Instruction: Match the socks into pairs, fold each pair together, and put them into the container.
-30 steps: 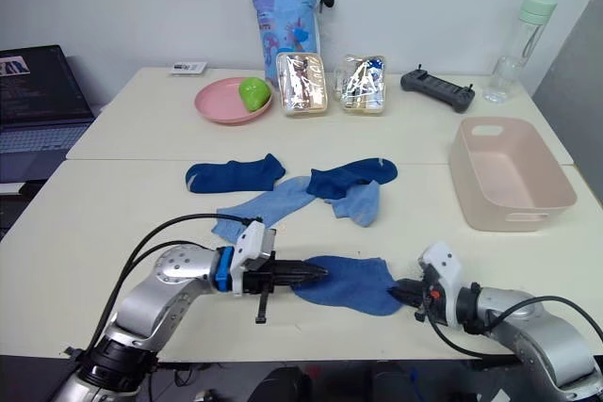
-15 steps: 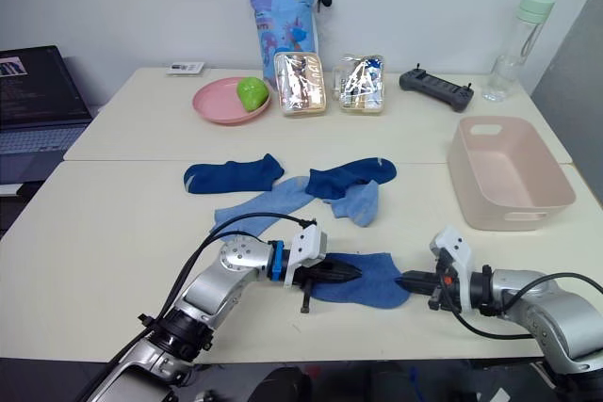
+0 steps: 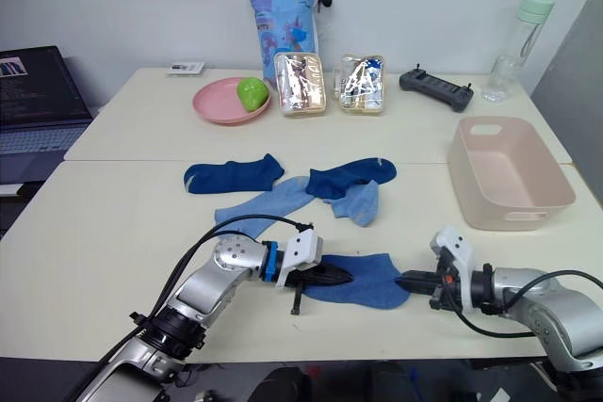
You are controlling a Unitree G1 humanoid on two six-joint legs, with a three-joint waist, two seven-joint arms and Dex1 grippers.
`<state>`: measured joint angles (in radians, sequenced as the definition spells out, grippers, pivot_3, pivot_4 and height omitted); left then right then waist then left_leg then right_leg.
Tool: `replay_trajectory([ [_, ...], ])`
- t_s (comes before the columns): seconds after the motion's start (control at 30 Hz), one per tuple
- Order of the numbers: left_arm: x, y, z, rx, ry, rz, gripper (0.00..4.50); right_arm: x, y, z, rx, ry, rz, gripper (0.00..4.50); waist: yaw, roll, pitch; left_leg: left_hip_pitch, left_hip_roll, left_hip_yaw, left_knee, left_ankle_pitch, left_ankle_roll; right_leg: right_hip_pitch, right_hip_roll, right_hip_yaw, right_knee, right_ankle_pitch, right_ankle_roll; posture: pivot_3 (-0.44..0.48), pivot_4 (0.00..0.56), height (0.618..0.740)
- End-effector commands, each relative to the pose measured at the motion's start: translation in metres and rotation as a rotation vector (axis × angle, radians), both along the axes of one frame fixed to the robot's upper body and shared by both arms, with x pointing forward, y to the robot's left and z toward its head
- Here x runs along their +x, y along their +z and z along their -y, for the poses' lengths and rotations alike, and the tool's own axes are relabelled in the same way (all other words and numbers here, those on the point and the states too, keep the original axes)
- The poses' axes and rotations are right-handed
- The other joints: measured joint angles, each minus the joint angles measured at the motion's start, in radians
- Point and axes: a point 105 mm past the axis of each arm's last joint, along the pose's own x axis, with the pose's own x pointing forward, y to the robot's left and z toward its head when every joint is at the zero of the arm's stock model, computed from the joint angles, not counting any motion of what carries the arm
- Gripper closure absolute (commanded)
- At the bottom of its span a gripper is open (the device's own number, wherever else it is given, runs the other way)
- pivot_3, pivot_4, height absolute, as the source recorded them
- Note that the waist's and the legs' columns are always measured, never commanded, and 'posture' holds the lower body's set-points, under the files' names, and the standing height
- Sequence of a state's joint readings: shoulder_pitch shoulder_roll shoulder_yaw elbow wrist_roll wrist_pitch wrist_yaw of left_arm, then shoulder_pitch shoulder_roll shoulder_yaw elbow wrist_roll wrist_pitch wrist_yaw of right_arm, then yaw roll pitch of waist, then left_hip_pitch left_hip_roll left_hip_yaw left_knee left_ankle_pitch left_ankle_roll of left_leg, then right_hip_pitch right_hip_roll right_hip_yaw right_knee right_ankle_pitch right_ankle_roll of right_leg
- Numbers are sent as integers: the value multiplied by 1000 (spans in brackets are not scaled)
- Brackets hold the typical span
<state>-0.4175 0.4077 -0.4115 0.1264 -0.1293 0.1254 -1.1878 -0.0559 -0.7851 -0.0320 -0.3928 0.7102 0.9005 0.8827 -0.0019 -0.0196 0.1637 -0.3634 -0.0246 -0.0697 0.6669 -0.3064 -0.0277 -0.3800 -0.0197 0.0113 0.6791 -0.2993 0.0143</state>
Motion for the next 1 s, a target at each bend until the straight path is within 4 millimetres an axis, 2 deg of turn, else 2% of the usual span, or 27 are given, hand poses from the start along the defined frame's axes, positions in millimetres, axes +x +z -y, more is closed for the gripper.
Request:
replay_trajectory([
  [0.03,-3,-10,3,29,-3,-15,4500,-9,29,-19,138,73,4,4479,1,0,0,0,0,0,0,0,0,0,0,0,0,0,0,0,150,740],
  [0.13,-3,-11,3,28,0,-19,4500,-15,40,-35,230,107,-25,4479,1,0,0,0,0,-1,0,0,0,1,0,0,0,0,0,0,150,740],
  [0.2,-3,-11,3,27,1,-18,4500,-12,43,-44,249,103,-20,4479,1,0,0,0,0,-1,0,0,0,1,0,0,0,0,0,0,150,740],
  [0.33,-2,-9,5,13,12,-19,4500,-8,36,-59,260,101,-38,4479,0,0,0,0,0,-1,1,0,0,1,0,0,0,0,0,0,150,740],
  [0.47,-3,-5,1,-4,22,-33,4500,-2,32,-65,260,80,-32,4479,0,0,0,0,0,-1,0,0,0,0,0,-1,0,0,0,0,150,740],
  [0.57,-1,9,-9,-32,38,-47,4500,0,31,-68,264,77,-32,4479,-1,0,0,0,0,-1,0,0,0,0,0,0,0,0,0,0,150,740],
  [0.67,-2,38,-30,-58,66,-91,4500,2,32,-72,275,80,-28,4479,-10,0,0,-1,1,-1,-1,0,0,-2,0,-1,1,0,0,0,150,740],
  [0.83,11,70,-64,-49,157,-29,4500,2,27,-82,263,114,-32,4479,-16,0,0,-1,1,-1,-1,0,0,-3,0,-1,1,0,0,0,150,740],
  [0.93,17,83,-72,-90,203,-24,4500,3,22,-90,249,144,-42,4479,-16,0,0,-2,1,-1,-1,0,0,-3,0,0,0,0,0,0,150,740],
  [1.0,17,82,-72,-99,205,-27,4500,5,18,-95,233,157,-43,4479,-17,0,0,-2,1,-1,-1,0,0,-3,0,0,0,0,0,0,150,740],
])
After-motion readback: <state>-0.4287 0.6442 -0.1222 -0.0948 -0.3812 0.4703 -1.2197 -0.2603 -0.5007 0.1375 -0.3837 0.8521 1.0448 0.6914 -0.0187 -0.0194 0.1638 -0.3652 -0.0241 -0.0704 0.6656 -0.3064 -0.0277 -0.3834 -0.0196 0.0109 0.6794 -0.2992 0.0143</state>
